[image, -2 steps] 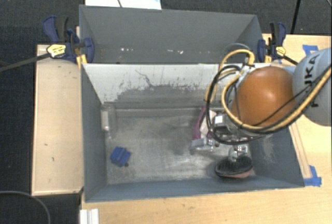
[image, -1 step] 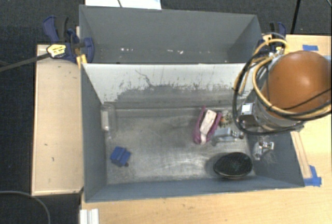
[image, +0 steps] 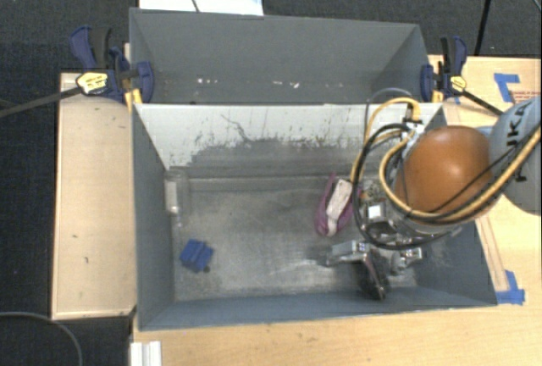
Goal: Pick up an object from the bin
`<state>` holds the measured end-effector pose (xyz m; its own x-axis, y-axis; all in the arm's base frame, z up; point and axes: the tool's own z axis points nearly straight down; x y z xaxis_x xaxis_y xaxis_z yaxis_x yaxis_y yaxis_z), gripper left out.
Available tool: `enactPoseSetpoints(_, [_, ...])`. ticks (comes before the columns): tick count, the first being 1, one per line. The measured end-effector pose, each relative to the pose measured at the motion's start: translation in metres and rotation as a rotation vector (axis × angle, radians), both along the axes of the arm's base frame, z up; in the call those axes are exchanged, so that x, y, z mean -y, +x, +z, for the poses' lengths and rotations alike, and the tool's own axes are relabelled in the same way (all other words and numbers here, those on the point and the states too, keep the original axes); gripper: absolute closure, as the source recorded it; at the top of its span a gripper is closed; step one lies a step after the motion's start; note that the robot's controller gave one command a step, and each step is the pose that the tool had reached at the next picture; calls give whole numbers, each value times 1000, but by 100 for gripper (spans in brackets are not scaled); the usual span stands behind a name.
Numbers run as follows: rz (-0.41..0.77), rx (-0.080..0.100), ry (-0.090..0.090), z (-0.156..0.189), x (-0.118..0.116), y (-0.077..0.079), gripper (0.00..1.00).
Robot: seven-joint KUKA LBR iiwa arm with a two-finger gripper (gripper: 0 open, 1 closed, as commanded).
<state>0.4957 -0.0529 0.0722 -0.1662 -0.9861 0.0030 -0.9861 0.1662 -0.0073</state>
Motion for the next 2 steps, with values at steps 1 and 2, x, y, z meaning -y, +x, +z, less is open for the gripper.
enactPoseSetpoints(1, [3, -6, 4, -1, -3, -3, 100])
enactPoseSetpoints(2, [261, -1, 4, 128, -28, -2, 100])
